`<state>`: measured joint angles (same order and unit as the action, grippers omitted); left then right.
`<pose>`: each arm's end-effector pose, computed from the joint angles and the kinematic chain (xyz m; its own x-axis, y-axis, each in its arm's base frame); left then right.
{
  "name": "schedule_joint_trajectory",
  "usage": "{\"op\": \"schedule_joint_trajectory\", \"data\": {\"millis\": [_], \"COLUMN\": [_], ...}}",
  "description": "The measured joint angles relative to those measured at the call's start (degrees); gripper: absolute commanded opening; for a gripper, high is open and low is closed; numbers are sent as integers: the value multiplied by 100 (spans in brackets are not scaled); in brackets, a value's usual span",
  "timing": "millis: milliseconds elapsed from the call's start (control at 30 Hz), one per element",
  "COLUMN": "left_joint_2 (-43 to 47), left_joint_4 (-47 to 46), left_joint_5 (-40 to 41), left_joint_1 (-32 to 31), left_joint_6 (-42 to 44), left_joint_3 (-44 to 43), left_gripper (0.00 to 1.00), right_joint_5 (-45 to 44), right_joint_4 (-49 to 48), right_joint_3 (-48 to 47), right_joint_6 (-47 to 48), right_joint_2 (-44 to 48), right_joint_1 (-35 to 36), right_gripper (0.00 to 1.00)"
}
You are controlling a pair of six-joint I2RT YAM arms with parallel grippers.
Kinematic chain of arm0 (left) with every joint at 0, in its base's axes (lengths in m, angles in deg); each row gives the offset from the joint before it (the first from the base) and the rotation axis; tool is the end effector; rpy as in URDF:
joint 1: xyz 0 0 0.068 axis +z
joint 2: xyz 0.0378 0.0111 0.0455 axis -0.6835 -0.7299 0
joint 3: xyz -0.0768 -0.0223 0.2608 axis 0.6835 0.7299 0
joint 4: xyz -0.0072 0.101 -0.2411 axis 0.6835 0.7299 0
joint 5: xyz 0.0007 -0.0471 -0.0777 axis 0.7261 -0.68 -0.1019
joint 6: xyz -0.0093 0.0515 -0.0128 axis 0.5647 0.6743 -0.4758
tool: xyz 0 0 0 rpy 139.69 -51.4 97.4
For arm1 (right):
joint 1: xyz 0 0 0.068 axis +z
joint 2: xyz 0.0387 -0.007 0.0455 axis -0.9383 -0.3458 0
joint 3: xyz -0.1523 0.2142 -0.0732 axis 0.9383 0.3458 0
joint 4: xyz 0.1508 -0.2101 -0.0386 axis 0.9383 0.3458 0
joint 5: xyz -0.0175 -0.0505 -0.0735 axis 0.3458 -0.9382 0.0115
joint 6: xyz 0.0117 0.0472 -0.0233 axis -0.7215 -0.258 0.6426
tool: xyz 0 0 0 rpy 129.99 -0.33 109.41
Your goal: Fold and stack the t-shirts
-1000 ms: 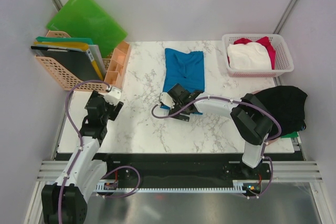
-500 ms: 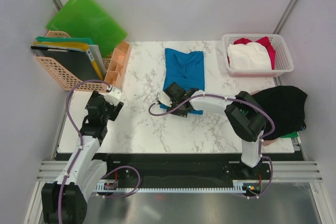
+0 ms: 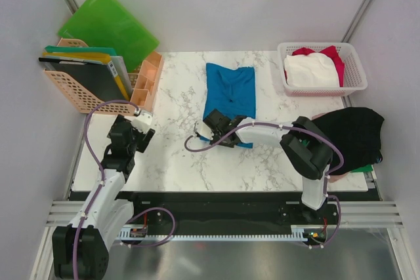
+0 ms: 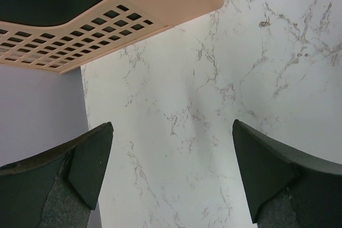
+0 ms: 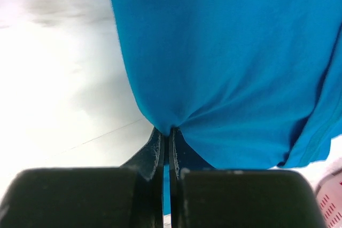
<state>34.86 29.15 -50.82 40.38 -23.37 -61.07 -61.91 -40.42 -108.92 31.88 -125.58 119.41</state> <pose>0.1802 -0.0020 0.2023 -0.4699 0.5536 -0.6875 0.1662 0.8204 0.5471 0.2521 0.2854 0.1549 -0.1562 -0.9528 -0.2602 -0.8944 0.2482 -0.3721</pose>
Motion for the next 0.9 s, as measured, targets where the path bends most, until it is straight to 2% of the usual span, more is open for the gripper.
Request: {"op": "schedule_joint_trajectory", "data": {"millis": [400,633,900], "left_joint_2": [131,151,-203], "left_joint_4": [2,0,-66], "left_joint_5": [2,31,24], "left_joint_1": [-2,0,-2], "left_joint_6": [-2,-2,-7], "left_joint_3": [11,70,81], "left_gripper": [100,100,100], "right_joint_5": [973,1381,1003], "right_joint_4": [730,859,1368], "right_joint_3": [621,702,398], "right_joint_6": [-570,-597,-339], "right_joint_2": [684,809,1331], "right_joint_1": [1705,1683,1674], "right_gripper": [0,0,0]}}
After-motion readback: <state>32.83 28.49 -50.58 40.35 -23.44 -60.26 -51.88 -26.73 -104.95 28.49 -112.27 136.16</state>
